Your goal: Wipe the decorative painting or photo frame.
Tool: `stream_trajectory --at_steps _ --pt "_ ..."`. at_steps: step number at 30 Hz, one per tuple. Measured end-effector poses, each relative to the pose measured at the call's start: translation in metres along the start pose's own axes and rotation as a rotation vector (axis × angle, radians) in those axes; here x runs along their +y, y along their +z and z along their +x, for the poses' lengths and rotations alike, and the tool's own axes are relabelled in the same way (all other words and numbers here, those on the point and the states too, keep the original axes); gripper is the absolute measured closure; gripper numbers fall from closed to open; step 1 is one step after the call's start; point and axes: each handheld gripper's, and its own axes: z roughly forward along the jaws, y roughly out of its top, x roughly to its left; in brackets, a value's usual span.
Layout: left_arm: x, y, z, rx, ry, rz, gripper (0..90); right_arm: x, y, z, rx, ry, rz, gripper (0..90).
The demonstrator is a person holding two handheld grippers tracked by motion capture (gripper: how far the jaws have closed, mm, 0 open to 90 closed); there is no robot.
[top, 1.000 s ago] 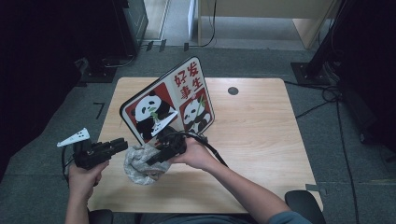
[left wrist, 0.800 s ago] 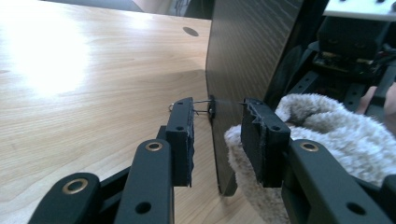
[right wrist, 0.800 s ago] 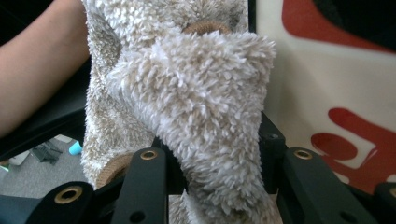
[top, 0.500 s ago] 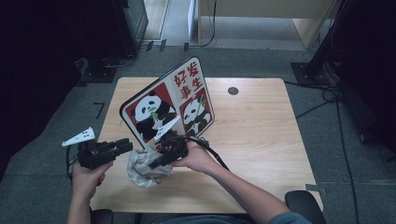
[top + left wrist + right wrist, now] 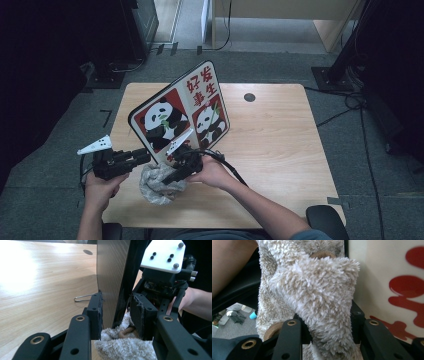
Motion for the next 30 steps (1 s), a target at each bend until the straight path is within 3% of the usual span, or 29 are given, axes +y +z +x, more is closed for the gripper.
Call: stream_trajectory --at_steps 17,23,30 --pt "0.004 0.021 0.002 -0.025 0.001 0.033 63.8 -0.014 0.010 -0.005 0.007 0.024 0.022 66.3" --pt "0.005 0.024 0.000 -0.024 0.022 0.039 70.3 -0.018 0.011 -0.007 0.004 0.020 0.033 67.2" --pt "0.006 0.023 -0.001 -0.018 0.035 0.043 76.0 -0.023 0.009 -0.013 0.015 0.049 0.038 68.2"
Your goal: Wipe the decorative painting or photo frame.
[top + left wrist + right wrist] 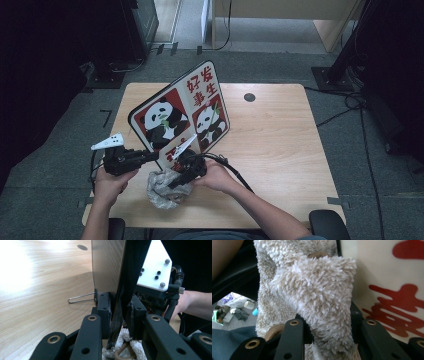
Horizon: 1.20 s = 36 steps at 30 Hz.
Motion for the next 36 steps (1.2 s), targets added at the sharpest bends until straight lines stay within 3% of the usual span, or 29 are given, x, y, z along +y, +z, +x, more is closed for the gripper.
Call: stream_trajectory --at_steps 16,22,27,32,36 --pt "0.000 -0.001 0.001 -0.008 -0.012 0.002 76.3 -0.010 -0.017 -0.016 -0.030 0.012 -0.001 69.6" --pt "0.000 -0.002 0.001 -0.003 -0.012 0.000 76.5 -0.015 -0.031 -0.026 -0.071 0.044 -0.016 69.5" --pt "0.000 -0.001 0.002 0.005 -0.015 -0.004 76.7 -0.017 -0.041 -0.034 -0.073 0.075 -0.035 69.5" --pt "-0.001 -0.001 0.002 0.005 -0.015 -0.005 76.3 -0.015 -0.053 -0.030 -0.064 0.036 -0.051 69.5" --pt "-0.001 0.000 0.001 0.013 -0.010 -0.002 76.0 -0.012 -0.067 -0.028 -0.060 0.035 -0.079 69.4"
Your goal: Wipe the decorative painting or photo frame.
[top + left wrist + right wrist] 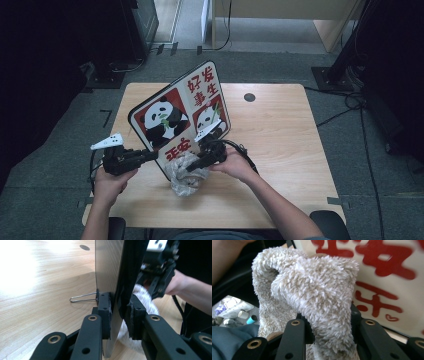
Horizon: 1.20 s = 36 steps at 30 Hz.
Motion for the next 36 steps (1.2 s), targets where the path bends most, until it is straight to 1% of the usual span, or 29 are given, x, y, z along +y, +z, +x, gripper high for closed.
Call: stream_trajectory --at_steps 3,4,6,8,10,11,14,15,18,19,21,23,25,28,29,31,32,34,36 --pt "0.000 0.001 -0.001 0.004 0.004 0.005 75.9 0.004 -0.011 0.003 0.014 0.001 -0.022 69.3" --pt "0.000 0.001 -0.001 0.004 0.004 0.003 75.8 0.006 -0.015 0.005 0.022 0.000 -0.039 69.2" --pt "0.000 0.001 -0.001 0.004 0.005 -0.002 75.9 0.011 -0.023 0.007 0.021 -0.006 -0.063 69.2" --pt "0.000 0.000 -0.001 0.005 0.003 -0.007 75.9 0.017 -0.030 0.010 0.014 -0.020 -0.074 69.2" --pt "0.000 -0.001 -0.001 0.002 0.003 -0.009 76.0 0.023 -0.038 0.013 0.001 -0.024 -0.080 69.2" --pt "0.000 -0.001 -0.001 0.002 0.003 -0.010 76.2 0.029 -0.044 0.014 -0.008 -0.036 -0.089 69.1" --pt "0.000 -0.001 -0.001 0.002 0.004 -0.010 76.2 0.036 -0.054 0.016 -0.017 -0.032 -0.096 69.1" --pt "0.000 -0.001 -0.001 0.003 0.005 -0.011 76.2 0.036 -0.054 0.016 -0.017 -0.032 -0.096 69.1" --pt "0.000 -0.001 -0.001 0.003 0.005 -0.011 76.2 0.044 -0.064 0.018 -0.031 -0.043 -0.104 69.1" --pt "0.000 -0.001 -0.002 0.004 0.006 -0.011 76.2 0.050 -0.070 0.020 -0.041 -0.043 -0.111 69.0" --pt "0.000 -0.001 -0.002 0.003 0.004 -0.012 76.2 0.053 -0.072 0.020 -0.043 -0.044 -0.111 69.0" --pt "0.000 -0.001 -0.001 0.002 0.004 -0.012 76.1 0.061 -0.078 0.022 -0.050 -0.044 -0.112 68.9" --pt "0.000 -0.001 -0.001 0.001 0.004 -0.012 75.9 0.067 -0.082 0.026 -0.056 -0.057 -0.114 68.9" --pt "0.000 -0.001 -0.002 0.002 0.007 -0.014 76.0 0.083 -0.089 0.034 -0.056 -0.079 -0.123 68.7" --pt "-0.001 -0.001 -0.002 0.005 0.010 -0.021 76.0 0.087 -0.090 0.036 -0.054 -0.079 -0.125 68.7" --pt "-0.001 -0.002 -0.002 0.001 0.014 -0.027 76.0 0.103 -0.097 0.042 -0.058 -0.094 -0.134 68.6" --pt "-0.001 -0.002 -0.002 0.000 0.015 -0.028 76.0 0.103 -0.097 0.042 -0.058 -0.094 -0.134 68.6" --pt "-0.001 -0.002 -0.002 0.000 0.013 -0.029 76.0 0.114 -0.101 0.048 -0.059 -0.106 -0.144 68.5" --pt "-0.001 -0.002 -0.003 0.002 0.014 -0.030 76.1 0.127 -0.106 0.056 -0.065 -0.116 -0.151 68.4"
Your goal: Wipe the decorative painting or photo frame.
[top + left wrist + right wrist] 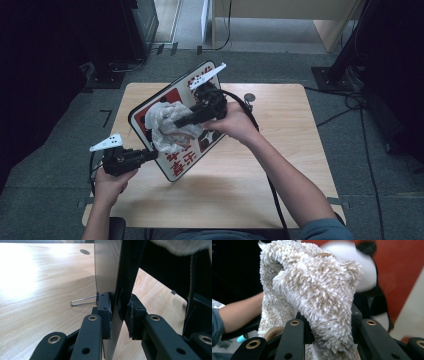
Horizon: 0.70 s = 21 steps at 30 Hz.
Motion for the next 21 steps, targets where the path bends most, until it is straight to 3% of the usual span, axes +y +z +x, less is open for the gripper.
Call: stream_trajectory --at_steps 8,14,21 --pt "0.000 0.000 0.000 0.004 -0.002 -0.005 76.2 0.042 -0.003 0.017 -0.017 -0.052 -0.006 68.2" --pt "0.000 0.000 0.000 0.002 0.005 -0.001 76.2 0.073 -0.001 0.026 -0.023 -0.063 -0.032 67.7" --pt "0.000 0.000 0.001 -0.002 0.006 -0.001 76.2 0.108 0.014 0.031 -0.036 -0.081 -0.042 67.3"
